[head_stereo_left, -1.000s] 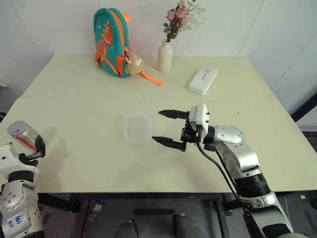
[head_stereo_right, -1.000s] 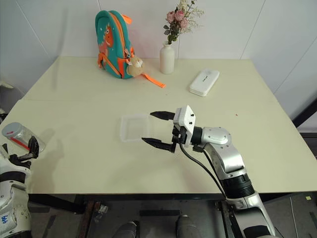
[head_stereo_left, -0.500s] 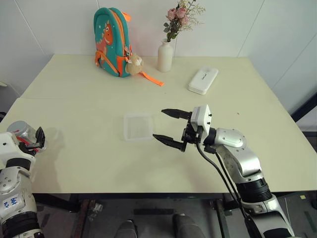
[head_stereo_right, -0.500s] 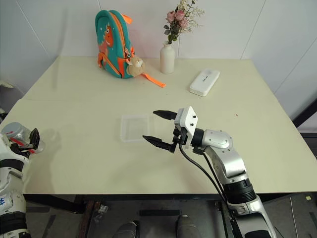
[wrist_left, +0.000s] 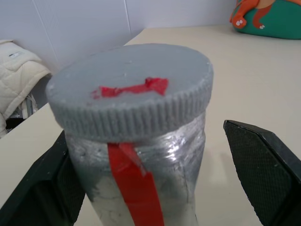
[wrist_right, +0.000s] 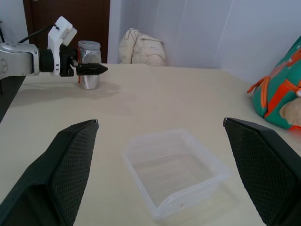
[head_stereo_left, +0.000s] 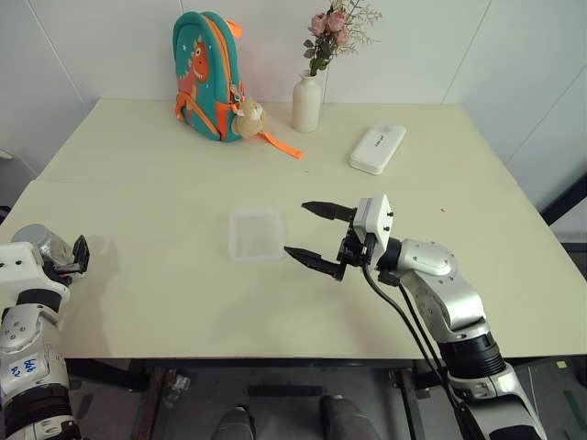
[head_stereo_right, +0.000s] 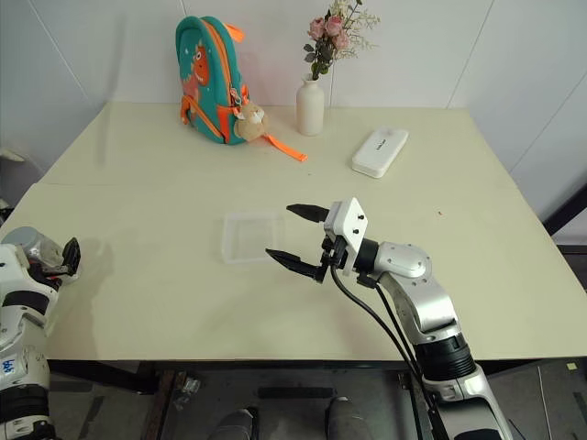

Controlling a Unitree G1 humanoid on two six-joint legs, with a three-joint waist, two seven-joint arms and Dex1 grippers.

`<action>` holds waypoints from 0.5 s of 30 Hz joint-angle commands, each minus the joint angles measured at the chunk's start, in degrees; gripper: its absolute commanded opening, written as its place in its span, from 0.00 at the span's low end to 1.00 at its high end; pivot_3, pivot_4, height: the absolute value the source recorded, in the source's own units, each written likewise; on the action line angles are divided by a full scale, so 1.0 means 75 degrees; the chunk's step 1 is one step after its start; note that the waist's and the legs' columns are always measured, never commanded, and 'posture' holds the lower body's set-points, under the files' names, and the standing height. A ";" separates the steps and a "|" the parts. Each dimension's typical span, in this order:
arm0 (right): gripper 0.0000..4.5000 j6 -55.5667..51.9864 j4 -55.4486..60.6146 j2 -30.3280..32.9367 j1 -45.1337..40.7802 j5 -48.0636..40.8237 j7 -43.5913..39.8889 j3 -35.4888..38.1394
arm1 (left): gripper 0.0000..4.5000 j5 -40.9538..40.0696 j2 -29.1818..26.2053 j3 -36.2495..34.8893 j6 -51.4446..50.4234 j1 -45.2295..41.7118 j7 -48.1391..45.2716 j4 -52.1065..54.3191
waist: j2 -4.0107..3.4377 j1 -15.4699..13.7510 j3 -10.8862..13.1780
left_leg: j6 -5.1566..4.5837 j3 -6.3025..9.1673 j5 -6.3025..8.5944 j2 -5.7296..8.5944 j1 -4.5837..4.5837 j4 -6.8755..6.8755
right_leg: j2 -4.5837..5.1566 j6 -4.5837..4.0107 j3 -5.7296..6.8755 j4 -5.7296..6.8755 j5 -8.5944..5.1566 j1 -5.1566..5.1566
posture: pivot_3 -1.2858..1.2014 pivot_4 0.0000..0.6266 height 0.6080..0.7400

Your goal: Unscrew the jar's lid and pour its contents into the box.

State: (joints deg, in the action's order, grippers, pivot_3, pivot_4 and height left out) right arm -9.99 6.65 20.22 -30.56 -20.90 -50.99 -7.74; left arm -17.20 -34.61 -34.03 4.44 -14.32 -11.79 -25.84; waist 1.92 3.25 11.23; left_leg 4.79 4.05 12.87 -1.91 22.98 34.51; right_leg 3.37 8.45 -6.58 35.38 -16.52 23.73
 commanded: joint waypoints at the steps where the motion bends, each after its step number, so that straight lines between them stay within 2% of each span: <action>1: 1.00 0.0081 0.0376 0.0029 0.0004 -0.0042 0.0055 0.0111 | 0.85 0.0057 -0.0252 -0.0054 0.0223 -0.0104 -0.0040 -0.0005 | 0.0000 -0.0001 0.0000 | 0.0000 0.0000 0.0000 0.0000 0.0000 -0.0002 | 0.0000 0.0000 0.0000 0.0000 0.0000 0.0000 | 0.52 0.24 1.00; 7: 1.00 0.0106 0.0359 -0.0002 0.0003 -0.0034 0.0116 0.0108 | 0.46 0.0184 -0.0316 -0.0034 0.0156 -0.0080 0.0063 -0.0067 | 0.0000 0.0002 0.0000 | 0.0000 0.0000 0.0000 0.0000 -0.0001 -0.0007 | 0.0000 0.0000 0.0001 -0.0004 0.0000 0.0001 | 0.52 0.24 1.00; 15: 1.00 0.0109 0.0349 -0.0010 -0.0004 -0.0036 0.0135 0.0112 | 0.46 0.0035 -0.0185 -0.0118 0.0095 0.0138 -0.0070 0.0255 | 0.0000 0.0007 0.0000 | 0.0001 0.0000 -0.0001 0.0000 -0.0003 -0.0015 | 0.0001 0.0000 0.0002 -0.0004 0.0000 0.0001 | 0.52 0.24 1.00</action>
State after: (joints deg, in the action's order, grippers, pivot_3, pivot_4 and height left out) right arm -9.98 6.65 20.21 -30.53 -20.78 -50.35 -7.74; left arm -16.14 -35.44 -33.75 4.71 -14.22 -12.15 -25.93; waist 1.92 3.30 11.23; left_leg 4.80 4.05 12.86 -1.91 22.95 34.39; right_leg 3.37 8.45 -6.57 35.35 -16.53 23.74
